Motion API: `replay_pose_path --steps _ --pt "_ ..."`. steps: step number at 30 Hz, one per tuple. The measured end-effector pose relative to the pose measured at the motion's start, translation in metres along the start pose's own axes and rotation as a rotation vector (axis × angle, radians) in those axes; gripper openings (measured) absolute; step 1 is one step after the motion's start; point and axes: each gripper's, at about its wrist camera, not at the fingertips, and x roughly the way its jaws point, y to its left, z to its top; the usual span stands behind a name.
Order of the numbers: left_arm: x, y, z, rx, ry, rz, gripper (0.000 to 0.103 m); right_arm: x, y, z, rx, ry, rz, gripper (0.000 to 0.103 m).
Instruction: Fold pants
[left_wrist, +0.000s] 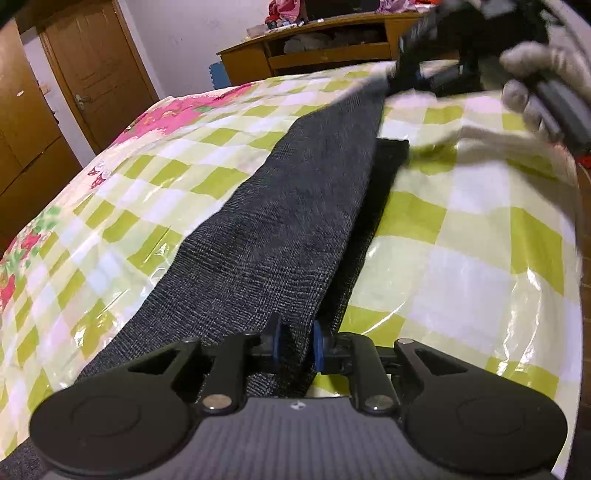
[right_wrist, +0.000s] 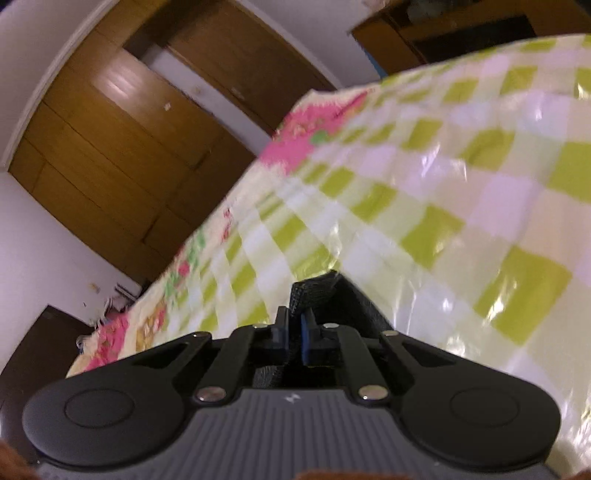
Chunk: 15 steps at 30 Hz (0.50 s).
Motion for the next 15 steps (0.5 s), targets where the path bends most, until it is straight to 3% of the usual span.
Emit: replay_pose_path --steps 4,9,12,13,15 --pt "-0.001 -0.003 -0.001 0.03 0.002 0.009 0.031 0.026 -0.032 -0.016 0.057 0.102 -0.13 0.007" --pt "-0.001 -0.001 -0.001 0.028 0.003 0.004 0.034 0.015 -0.034 -0.021 0.081 0.105 -0.172 0.012" --pt "-0.002 0.0 -0.002 0.014 0.001 0.006 0.034 0.01 -0.026 -0.021 0.097 0.127 -0.146 0.027" --pt "-0.002 -0.001 -0.002 0.016 -0.001 0.009 0.035 0.009 -0.023 -0.022 0.09 0.134 -0.15 0.039" --pt "-0.005 -0.001 -0.002 0.014 -0.008 0.017 0.037 0.017 -0.019 -0.025 0.116 0.172 -0.146 0.042"
